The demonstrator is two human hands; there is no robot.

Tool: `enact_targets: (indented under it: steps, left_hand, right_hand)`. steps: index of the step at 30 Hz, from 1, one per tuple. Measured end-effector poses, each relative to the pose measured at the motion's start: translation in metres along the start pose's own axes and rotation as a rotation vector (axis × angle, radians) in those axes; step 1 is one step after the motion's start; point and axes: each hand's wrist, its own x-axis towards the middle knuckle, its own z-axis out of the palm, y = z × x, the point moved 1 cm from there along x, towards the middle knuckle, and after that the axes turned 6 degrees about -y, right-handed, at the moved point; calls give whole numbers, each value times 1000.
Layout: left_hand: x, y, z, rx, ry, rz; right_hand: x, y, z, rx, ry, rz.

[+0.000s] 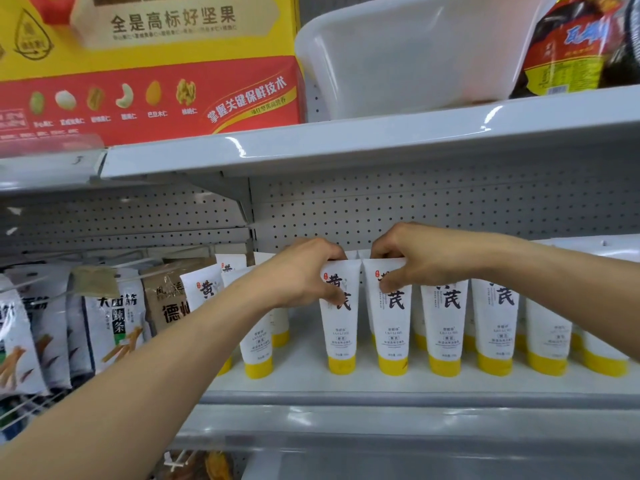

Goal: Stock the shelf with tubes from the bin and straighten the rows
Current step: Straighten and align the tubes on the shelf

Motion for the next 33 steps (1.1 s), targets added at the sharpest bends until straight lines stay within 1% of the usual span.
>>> enact_targets:
  steps: [14, 16, 18, 20, 21, 24, 29, 33]
  left_hand:
    - [-1, -2, -3, -57, -42, 10]
    - [-6, -8, -16, -94, 0, 5]
    - [-11, -22, -39, -149, 91, -9]
    - [-15, -41, -62, -135, 159, -37]
    - [-15, -51, -70, -115, 163, -59]
    - [-9, -78, -79, -67, 54, -112]
    - [8, -98, -68, -30, -169, -119]
    - [19, -109, -53, -87, -238, -100]
  right_hand:
    - [0, -1, -3, -1, -2, -6]
    - [-1, 0, -10, 44, 41, -3]
    - [3, -1, -20, 60, 123, -15]
    - [10, -5, -29, 62, 192, -47]
    - [16, -7, -32, 64, 207, -59]
    - [39, -15, -35, 80, 169, -74]
    - [77, -31, -27, 65, 1, -80]
    - [96, -34, -18, 18, -81, -51]
